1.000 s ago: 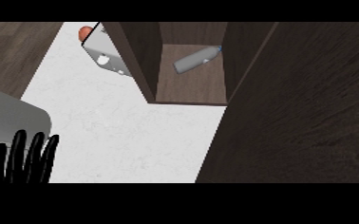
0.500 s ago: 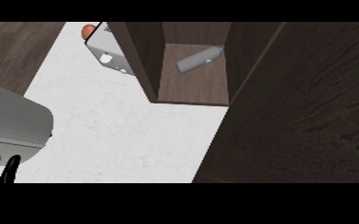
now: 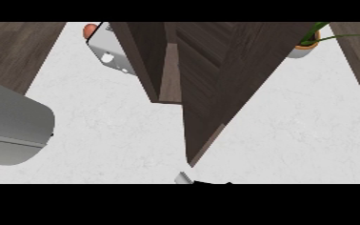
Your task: Pick up the bottled water, place it into the cabinet and close the cabinet
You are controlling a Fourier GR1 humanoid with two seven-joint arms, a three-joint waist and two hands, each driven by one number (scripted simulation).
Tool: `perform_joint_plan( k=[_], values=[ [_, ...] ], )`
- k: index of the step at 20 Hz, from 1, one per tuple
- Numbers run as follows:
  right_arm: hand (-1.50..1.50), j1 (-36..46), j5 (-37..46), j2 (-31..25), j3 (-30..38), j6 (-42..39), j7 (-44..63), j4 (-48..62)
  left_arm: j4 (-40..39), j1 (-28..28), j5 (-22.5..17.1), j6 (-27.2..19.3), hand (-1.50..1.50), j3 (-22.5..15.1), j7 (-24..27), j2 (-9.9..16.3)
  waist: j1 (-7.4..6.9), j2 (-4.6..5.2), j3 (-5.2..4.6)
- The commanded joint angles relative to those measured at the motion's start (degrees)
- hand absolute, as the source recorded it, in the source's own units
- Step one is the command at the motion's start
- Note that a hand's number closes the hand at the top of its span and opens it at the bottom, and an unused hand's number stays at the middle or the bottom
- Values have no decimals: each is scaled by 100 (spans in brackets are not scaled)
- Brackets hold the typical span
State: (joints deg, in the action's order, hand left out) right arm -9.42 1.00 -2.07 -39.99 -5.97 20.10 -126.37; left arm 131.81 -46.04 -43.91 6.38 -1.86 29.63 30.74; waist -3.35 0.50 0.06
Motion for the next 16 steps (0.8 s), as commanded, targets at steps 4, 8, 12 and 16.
perform_joint_plan(
  k=[4, 8, 12, 16],
  values=[
    [150, 2049, -1013, 201, 321, 1046, 218, 1050, -98, -596, -958, 878, -150, 1146, 154, 129, 38, -37, -10],
    [150, 2907, -1696, 204, 959, 1169, 379, 1690, 149, -1196, -1121, 1383, -150, 1368, 48, 75, 71, -49, -5],
    [150, 3654, -2379, 206, 1658, 1079, 76, 2504, -492, -783, -1234, 1679, -150, 1596, 64, -24, 138, -32, -8],
    [150, 4349, -2829, 131, 2708, 336, 67, 3354, -504, -955, -1440, 1953, -150, 1862, 13, -131, 138, -24, -5]
  ],
)
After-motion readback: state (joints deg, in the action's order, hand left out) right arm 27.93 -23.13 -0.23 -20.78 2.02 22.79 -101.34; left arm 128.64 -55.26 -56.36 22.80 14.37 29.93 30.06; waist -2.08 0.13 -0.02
